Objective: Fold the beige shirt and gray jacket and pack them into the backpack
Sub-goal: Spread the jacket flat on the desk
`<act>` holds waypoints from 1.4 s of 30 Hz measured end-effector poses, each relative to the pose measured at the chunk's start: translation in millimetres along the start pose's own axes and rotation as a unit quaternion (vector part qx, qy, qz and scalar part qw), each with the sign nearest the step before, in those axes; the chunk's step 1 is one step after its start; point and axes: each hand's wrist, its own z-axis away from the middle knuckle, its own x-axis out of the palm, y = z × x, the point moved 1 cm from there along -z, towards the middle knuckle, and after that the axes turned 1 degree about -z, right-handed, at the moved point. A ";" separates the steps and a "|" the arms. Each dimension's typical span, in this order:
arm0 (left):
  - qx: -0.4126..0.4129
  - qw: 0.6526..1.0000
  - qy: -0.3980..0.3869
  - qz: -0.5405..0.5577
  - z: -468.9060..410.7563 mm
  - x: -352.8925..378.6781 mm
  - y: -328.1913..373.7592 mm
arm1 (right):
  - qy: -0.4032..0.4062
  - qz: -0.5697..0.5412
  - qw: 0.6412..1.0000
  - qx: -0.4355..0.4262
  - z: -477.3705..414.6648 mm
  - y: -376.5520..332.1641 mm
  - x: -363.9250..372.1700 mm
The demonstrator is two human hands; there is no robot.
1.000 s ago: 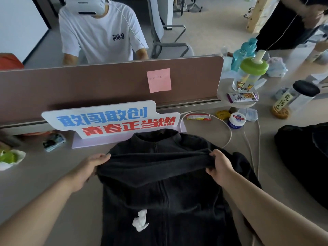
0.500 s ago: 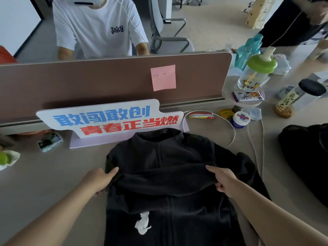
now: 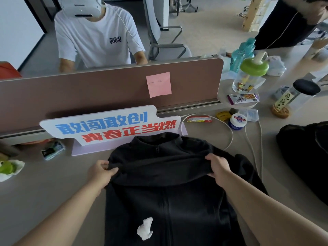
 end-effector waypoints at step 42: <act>0.096 0.939 -0.319 -0.081 229.7 296.5 167.1 | 0.136 0.139 0.966 -0.173 31.0 -38.2 -337.4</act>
